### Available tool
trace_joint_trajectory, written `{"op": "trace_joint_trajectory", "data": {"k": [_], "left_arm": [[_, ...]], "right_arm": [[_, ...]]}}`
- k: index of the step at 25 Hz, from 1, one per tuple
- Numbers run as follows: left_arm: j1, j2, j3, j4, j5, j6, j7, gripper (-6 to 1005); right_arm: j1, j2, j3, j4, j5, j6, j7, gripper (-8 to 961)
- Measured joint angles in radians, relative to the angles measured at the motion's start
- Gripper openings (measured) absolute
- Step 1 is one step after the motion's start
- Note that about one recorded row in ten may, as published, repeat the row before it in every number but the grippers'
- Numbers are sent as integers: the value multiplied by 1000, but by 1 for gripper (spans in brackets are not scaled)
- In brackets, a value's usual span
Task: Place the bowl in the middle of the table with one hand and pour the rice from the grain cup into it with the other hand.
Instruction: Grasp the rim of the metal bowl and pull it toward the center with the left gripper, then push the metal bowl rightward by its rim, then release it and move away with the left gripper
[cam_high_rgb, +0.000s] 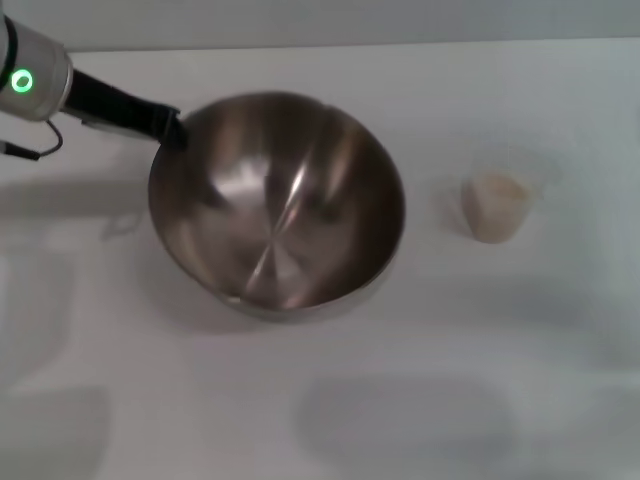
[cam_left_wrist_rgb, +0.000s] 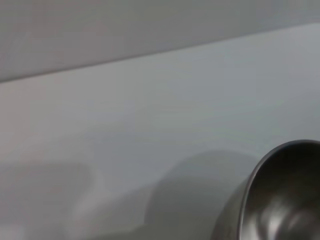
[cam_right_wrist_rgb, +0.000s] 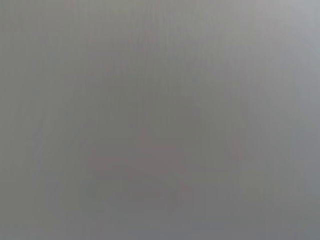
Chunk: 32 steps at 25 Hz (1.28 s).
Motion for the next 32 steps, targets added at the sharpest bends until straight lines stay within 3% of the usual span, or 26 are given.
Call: {"op": "trace_joint_trajectory", "data": {"k": [8, 13, 32], "left_arm": [[-23, 3, -42, -5, -118, -8, 16, 42], [-56, -9, -32, 0, -147, 21, 17, 43], [-155, -13, 170, 226, -131, 271, 17, 50]], "right_arm": [[-6, 0, 0, 2, 0, -1, 0, 588], [-8, 0, 0, 1, 0, -3, 0, 589], [-21, 0, 0, 0, 0, -26, 1, 589]]}}
